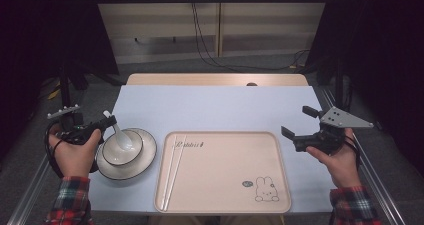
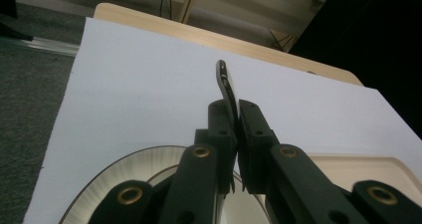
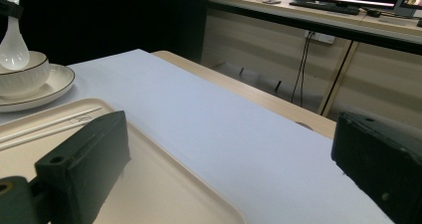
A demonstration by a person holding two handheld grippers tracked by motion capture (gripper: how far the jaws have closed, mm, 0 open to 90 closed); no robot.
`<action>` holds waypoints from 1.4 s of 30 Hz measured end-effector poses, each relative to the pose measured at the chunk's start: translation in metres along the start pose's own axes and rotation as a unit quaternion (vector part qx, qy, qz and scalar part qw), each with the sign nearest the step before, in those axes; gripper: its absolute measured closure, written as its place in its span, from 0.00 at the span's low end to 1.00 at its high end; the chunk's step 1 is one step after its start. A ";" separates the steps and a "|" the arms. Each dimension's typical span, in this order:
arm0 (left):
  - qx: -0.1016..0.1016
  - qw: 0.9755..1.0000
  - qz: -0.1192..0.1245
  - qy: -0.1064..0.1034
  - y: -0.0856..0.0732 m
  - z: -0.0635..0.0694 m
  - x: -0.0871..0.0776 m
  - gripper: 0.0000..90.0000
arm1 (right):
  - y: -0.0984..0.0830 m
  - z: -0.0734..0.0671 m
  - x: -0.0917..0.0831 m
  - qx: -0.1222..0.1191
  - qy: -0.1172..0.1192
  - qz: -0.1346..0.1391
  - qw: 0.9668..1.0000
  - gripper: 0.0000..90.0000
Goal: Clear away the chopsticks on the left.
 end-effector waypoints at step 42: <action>0.051 0.989 -0.065 -0.123 -0.013 0.088 0.040 0.96 | 0.000 0.000 0.003 0.008 0.005 0.004 1.000 0.00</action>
Point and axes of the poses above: each handheld gripper's, and its own axes: x roughly forward along the jaws, y roughly out of its top, z roughly to its right, the point moved 2 cm from there along x, roughly forward along the jaws, and after that the axes turned 1 degree about -x, right-handed, at the moved point
